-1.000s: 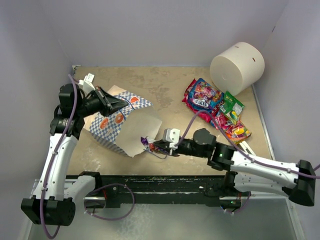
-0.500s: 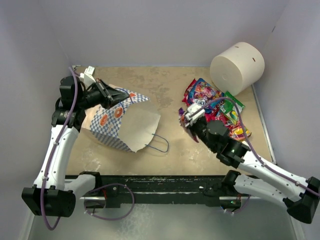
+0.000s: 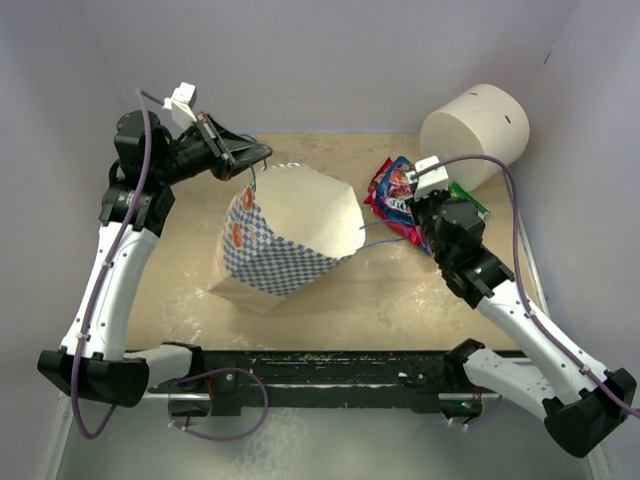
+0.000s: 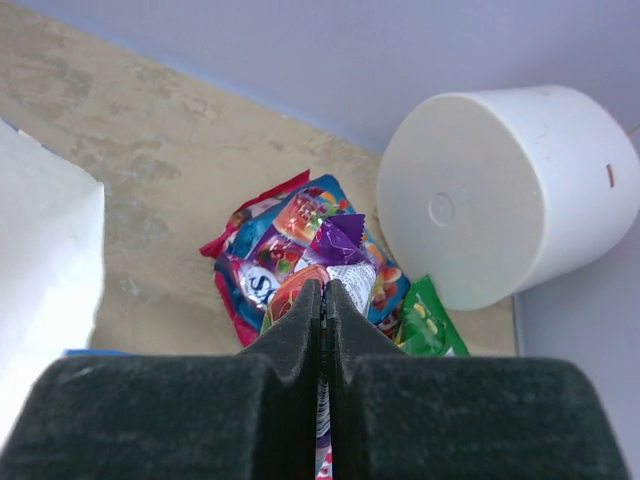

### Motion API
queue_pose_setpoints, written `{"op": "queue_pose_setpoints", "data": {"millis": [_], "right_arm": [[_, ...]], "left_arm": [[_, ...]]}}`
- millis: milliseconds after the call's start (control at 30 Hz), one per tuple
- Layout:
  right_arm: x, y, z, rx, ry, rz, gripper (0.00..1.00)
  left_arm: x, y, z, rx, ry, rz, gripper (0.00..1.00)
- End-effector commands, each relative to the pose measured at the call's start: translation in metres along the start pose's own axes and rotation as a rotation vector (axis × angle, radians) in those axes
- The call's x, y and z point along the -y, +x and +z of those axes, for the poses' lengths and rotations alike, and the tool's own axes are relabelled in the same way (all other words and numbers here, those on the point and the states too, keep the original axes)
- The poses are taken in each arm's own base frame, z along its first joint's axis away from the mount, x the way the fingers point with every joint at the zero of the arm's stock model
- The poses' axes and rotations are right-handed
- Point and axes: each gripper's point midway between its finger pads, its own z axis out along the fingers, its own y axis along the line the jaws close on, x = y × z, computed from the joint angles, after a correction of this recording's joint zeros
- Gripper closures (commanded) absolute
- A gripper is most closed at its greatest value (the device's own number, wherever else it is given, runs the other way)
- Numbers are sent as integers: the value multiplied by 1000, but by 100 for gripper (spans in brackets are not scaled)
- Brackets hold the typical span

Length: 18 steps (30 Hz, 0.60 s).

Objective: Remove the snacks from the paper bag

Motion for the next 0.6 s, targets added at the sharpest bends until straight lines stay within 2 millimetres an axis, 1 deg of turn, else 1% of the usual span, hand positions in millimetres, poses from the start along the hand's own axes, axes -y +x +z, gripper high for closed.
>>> {"op": "queue_pose_setpoints", "data": {"millis": [0,33,67,100,133,233,300,400,467,567], "right_arm": [[31,-49,-4,116,87,15,100],[32,-49,-5,115,91,13,100],[34,-49,-5,111,97,8,100],[36,-48,-6,107,104,4,100],[38,-46,-6,99,111,1,100],[42,-38,-4,68,124,-11,100],[44,-32,-1,44,134,-21,100],[52,-20,5,6,164,-37,100],[61,-11,11,-24,189,-41,100],[76,-3,18,-53,225,-42,100]], "left_arm": [[-20,-2,-30,65,-114,29,100],[-37,-1,-37,71,-147,20,100],[-50,0,-46,85,-185,74,100],[-66,1,-52,101,-263,77,100],[-80,2,-60,112,-337,129,100],[-113,9,-78,102,-500,171,100],[-123,16,-83,86,-534,168,100],[-132,25,-88,81,-553,150,99],[-136,27,-92,85,-574,143,90],[-137,27,-98,90,-612,148,75]]}}
